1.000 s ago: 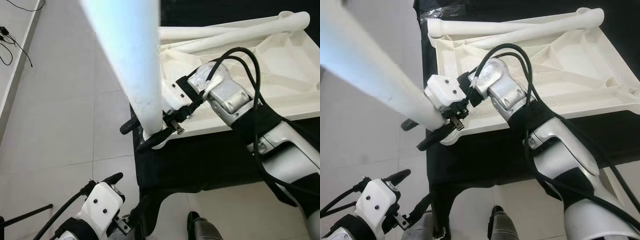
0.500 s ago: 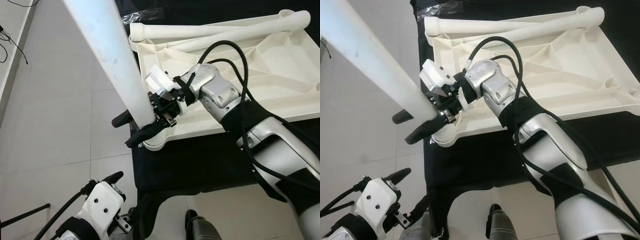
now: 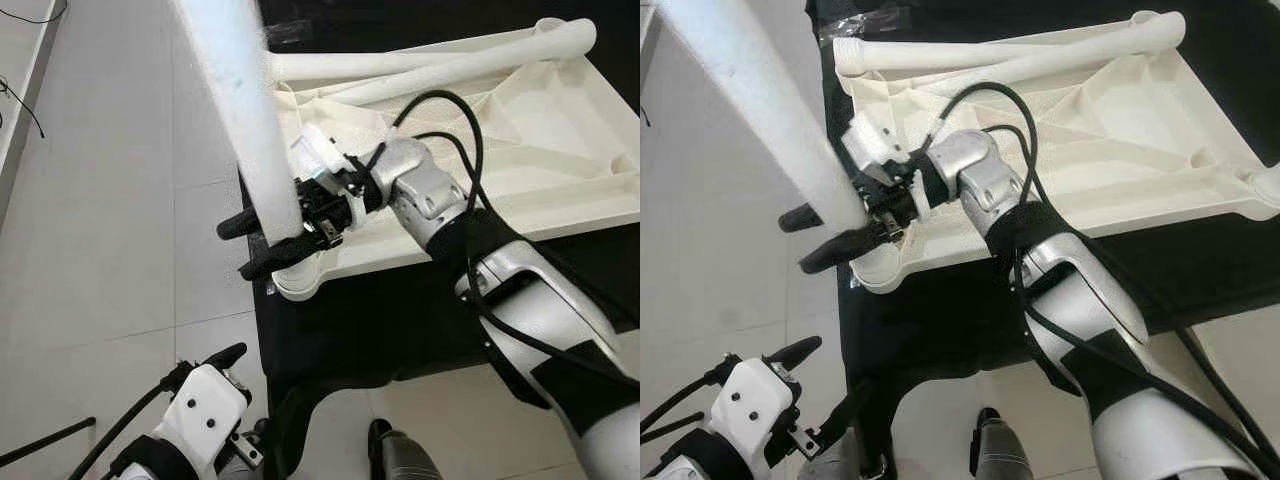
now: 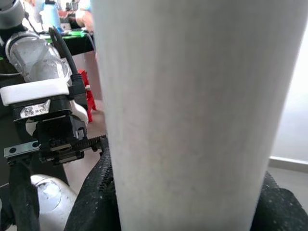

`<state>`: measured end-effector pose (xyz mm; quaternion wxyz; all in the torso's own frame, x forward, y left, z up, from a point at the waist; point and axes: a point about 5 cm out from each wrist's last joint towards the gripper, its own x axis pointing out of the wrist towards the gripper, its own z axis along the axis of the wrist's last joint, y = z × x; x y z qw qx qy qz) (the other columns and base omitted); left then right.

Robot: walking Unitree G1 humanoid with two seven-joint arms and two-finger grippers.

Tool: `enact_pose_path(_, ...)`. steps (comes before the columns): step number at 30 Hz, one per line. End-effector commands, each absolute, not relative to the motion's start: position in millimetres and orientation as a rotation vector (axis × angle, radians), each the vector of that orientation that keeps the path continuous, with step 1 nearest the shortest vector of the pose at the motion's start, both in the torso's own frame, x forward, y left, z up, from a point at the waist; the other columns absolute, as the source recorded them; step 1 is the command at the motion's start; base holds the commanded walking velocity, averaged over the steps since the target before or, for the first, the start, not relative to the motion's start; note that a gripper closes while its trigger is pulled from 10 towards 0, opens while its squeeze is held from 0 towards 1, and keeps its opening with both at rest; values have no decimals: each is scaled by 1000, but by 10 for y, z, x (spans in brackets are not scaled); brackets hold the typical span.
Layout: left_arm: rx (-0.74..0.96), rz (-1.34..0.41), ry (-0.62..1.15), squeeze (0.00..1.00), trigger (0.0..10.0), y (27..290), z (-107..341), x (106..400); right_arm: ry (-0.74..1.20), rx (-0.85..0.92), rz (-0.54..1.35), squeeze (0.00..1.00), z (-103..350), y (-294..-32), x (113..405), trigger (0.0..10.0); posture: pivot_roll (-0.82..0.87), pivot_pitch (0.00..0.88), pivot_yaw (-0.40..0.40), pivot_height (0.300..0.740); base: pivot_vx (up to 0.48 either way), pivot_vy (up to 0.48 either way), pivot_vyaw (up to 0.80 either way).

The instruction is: Building children table

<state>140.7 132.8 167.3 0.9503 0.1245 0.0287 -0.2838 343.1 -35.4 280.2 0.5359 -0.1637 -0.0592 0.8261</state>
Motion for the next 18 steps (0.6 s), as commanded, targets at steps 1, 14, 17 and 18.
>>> enact_pose_path(1,249,-578,64,0,10000,1312,1667,1374,120,-359,1835,0,2224,-567,3512,10000,86,406,4,740,0,0,0)
enact_pose_path(14,258,-571,61,0,10000,1328,1634,1410,95,-163,719,0,1613,-654,2880,10000,44,384,13,740,0,0,0)
enact_pose_path(17,270,-577,62,0,10000,1353,1600,1458,17,-169,677,0,1676,-575,2910,10000,48,356,15,740,0,0,0)
enact_pose_path(18,272,-577,63,0,10000,1362,1589,1471,-7,-169,664,0,1709,-551,2954,10000,48,356,15,740,0,0,0)
